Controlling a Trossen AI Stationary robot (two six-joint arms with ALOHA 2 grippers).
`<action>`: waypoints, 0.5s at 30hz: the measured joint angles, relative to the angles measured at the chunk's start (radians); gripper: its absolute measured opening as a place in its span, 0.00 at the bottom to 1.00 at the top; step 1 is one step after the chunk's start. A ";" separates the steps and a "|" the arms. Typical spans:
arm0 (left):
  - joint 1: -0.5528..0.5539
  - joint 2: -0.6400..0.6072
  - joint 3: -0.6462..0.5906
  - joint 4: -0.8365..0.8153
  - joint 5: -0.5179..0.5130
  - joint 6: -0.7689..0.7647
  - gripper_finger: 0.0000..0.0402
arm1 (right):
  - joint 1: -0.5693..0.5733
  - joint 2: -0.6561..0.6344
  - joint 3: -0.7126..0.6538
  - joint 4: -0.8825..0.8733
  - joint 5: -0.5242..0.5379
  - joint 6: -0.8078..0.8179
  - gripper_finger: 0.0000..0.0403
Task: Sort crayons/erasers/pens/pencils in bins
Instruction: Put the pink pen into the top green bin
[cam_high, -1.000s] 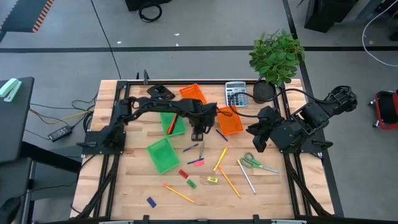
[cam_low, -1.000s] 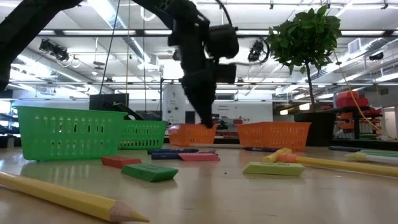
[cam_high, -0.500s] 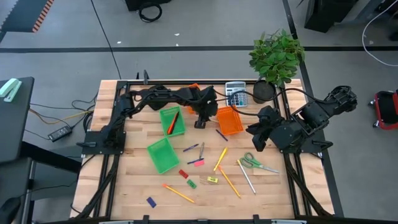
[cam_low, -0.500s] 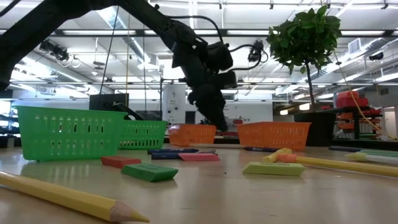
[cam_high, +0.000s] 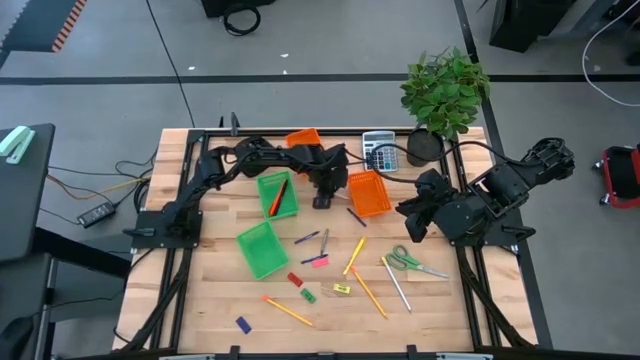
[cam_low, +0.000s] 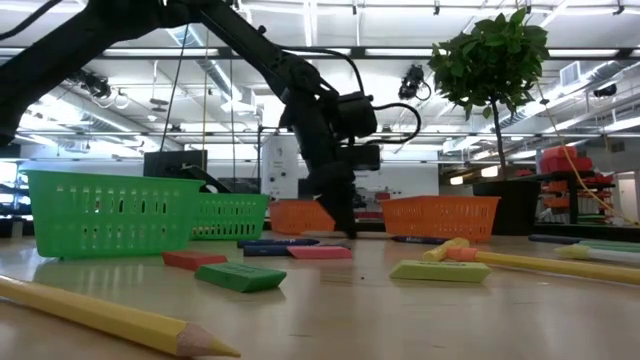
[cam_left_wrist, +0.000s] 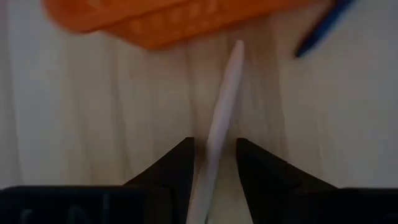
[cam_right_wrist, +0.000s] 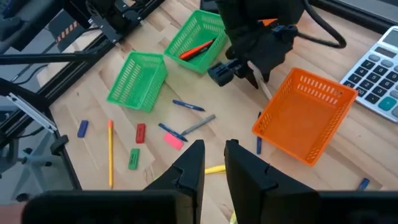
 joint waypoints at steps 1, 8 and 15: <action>-0.007 0.000 0.000 0.000 -0.007 -0.034 0.32 | 0.000 0.000 0.000 0.000 0.001 0.000 0.17; -0.074 0.003 -0.001 -0.009 -0.074 -0.064 0.26 | 0.000 0.000 0.000 0.000 0.021 -0.026 0.17; -0.124 0.004 -0.002 -0.023 -0.120 -0.070 0.10 | 0.000 0.000 0.000 0.000 0.023 -0.029 0.17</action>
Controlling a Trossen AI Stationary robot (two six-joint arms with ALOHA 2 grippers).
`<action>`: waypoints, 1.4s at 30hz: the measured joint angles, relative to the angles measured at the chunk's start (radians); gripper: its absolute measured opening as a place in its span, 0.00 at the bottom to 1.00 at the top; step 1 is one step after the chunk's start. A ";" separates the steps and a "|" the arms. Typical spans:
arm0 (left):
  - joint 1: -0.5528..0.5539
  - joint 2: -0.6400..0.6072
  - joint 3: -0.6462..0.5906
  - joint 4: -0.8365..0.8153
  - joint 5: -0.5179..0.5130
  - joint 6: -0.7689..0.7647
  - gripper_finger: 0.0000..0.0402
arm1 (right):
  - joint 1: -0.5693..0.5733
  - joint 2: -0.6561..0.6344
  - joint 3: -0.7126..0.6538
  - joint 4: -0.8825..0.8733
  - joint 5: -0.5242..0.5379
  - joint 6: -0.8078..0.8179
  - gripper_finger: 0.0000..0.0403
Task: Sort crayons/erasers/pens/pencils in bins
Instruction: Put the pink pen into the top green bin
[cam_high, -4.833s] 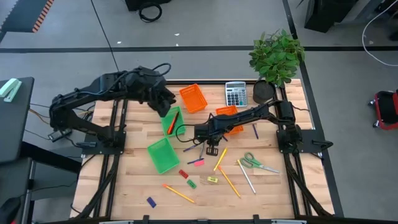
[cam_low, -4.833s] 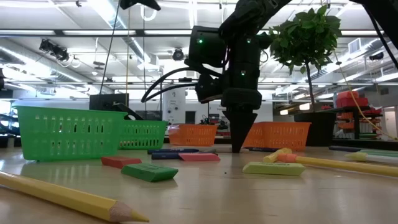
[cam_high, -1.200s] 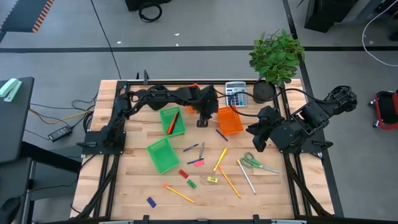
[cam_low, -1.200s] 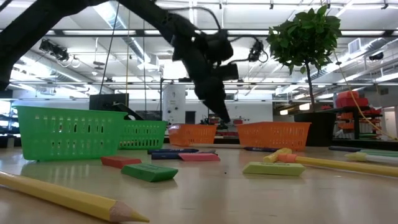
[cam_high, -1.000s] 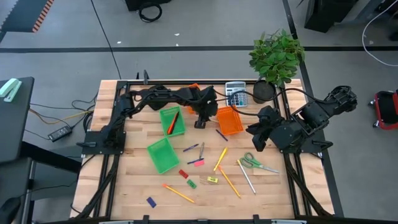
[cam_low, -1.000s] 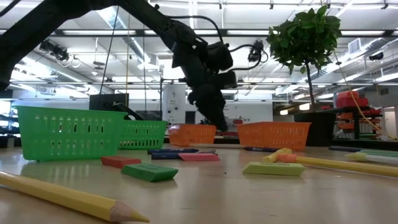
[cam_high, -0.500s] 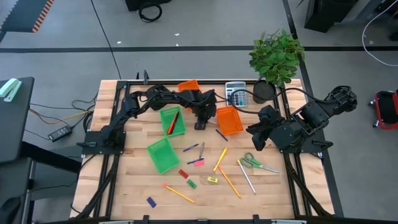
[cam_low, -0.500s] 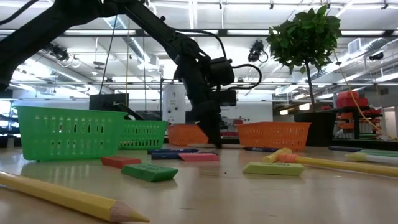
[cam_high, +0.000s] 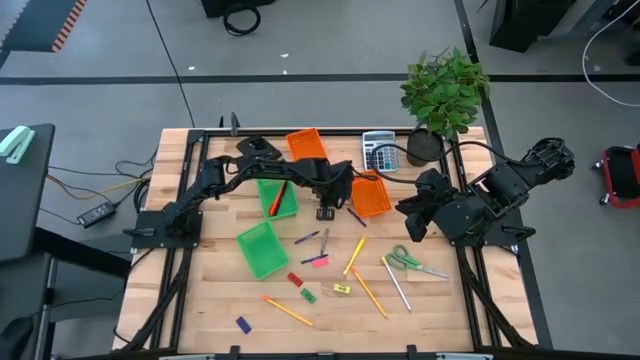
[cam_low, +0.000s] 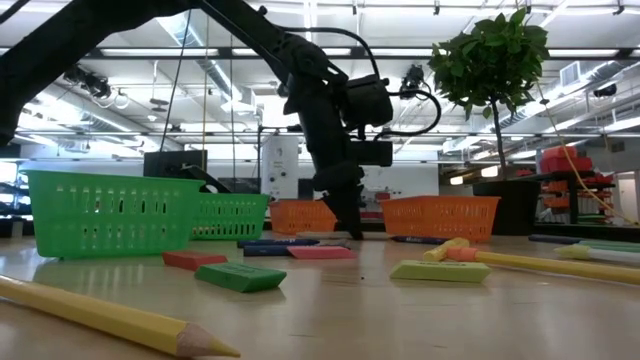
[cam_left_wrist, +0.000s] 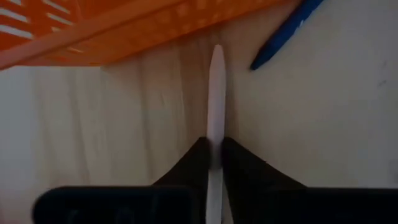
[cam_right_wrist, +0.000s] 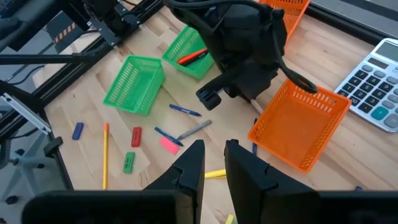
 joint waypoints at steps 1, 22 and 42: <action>-0.002 0.000 0.000 -0.001 -0.002 -0.010 0.08 | 0.000 0.000 0.000 0.000 0.000 0.000 0.17; -0.001 -0.212 -0.007 -0.128 -0.046 -0.128 0.04 | 0.000 0.000 0.000 -0.005 0.000 -0.038 0.17; 0.107 -0.150 -0.004 -0.293 0.064 -0.058 0.28 | 0.000 0.000 0.000 -0.015 0.010 -0.057 0.17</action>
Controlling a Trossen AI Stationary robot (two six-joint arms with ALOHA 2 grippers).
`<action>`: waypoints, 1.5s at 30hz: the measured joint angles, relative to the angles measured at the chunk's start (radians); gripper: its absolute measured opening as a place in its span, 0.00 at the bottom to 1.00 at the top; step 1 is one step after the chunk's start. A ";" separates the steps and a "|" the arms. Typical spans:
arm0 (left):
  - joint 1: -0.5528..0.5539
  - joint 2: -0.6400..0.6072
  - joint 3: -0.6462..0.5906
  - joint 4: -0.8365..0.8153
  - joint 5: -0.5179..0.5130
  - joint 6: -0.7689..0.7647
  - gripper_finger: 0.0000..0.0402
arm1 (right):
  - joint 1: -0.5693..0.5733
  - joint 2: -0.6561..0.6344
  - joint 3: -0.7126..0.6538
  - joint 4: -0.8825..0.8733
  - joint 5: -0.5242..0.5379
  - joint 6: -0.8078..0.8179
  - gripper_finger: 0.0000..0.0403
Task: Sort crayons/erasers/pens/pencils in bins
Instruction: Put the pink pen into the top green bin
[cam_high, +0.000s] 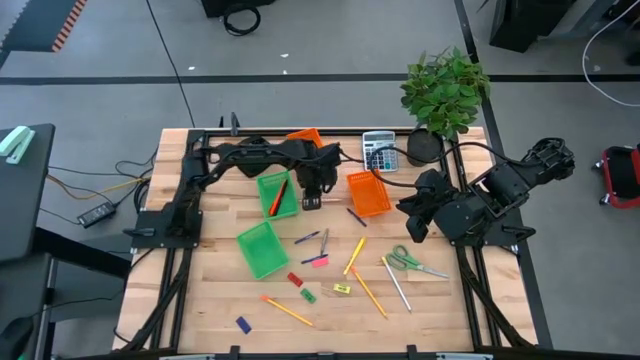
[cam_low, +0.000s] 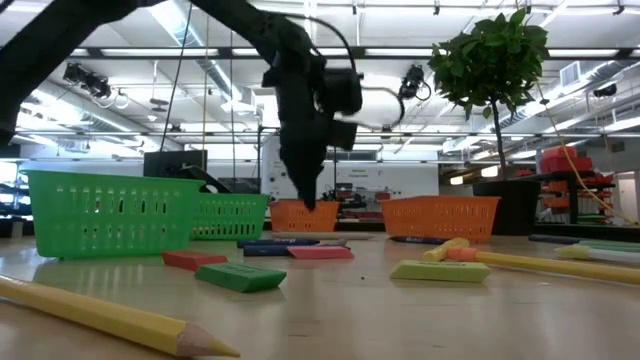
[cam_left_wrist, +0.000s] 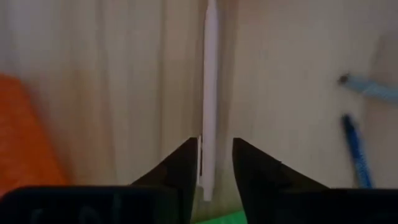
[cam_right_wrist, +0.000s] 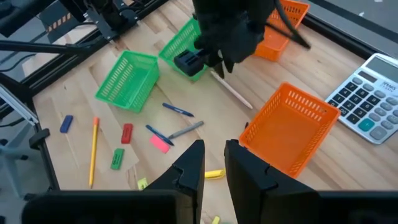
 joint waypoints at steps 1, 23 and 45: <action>0.000 0.013 0.000 -0.007 0.000 0.013 0.30 | 0.000 0.000 0.000 0.000 0.000 0.005 0.17; 0.000 0.136 0.004 0.006 -0.102 0.099 0.21 | -0.001 0.000 0.000 0.000 -0.016 0.039 0.17; -0.003 0.125 0.234 -0.077 -0.086 0.019 0.01 | -0.002 0.000 0.000 -0.001 -0.003 0.049 0.17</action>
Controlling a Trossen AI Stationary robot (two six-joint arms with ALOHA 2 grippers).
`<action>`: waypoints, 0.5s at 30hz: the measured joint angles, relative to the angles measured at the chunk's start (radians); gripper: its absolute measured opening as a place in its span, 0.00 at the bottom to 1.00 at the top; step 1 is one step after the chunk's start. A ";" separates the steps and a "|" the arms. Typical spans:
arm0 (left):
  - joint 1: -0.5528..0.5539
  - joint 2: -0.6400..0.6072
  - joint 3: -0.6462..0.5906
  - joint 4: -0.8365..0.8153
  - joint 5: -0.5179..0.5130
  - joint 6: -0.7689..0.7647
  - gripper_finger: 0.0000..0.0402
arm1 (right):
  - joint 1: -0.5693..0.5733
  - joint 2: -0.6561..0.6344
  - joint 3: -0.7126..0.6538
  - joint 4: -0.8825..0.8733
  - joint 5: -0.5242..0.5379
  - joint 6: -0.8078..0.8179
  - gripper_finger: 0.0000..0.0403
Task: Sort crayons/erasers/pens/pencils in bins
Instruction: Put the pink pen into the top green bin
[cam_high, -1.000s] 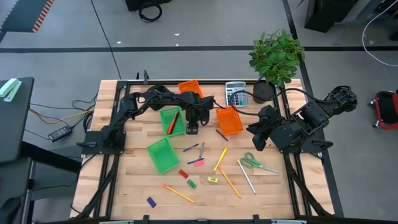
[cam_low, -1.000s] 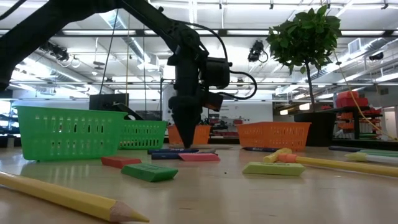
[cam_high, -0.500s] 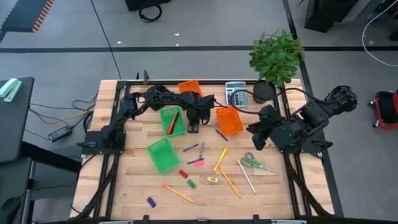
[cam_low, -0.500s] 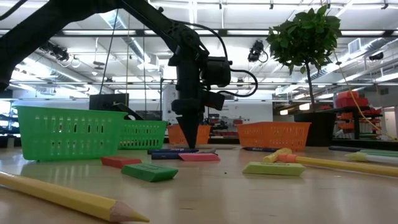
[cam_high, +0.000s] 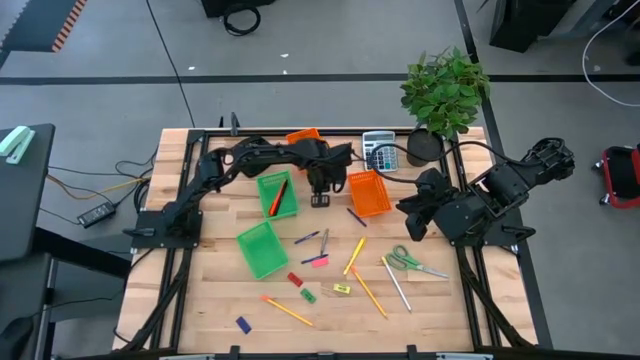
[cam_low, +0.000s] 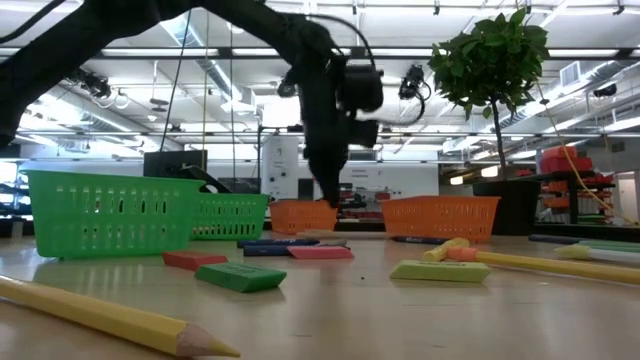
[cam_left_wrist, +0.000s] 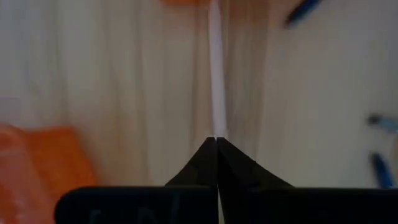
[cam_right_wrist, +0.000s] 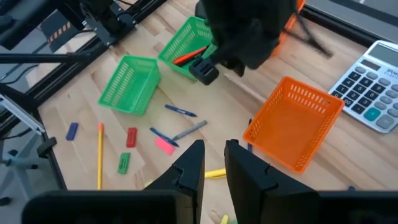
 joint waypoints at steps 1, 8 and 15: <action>0.000 -0.001 0.025 -0.015 0.003 0.000 0.01 | 0.000 0.000 0.000 0.000 0.000 -0.006 0.17; 0.005 -0.005 0.129 -0.078 0.008 0.000 0.01 | 0.000 0.000 0.000 -0.002 0.004 -0.051 0.17; 0.020 0.000 0.053 -0.066 0.015 -0.015 0.11 | 0.000 0.000 0.000 -0.004 0.004 -0.091 0.17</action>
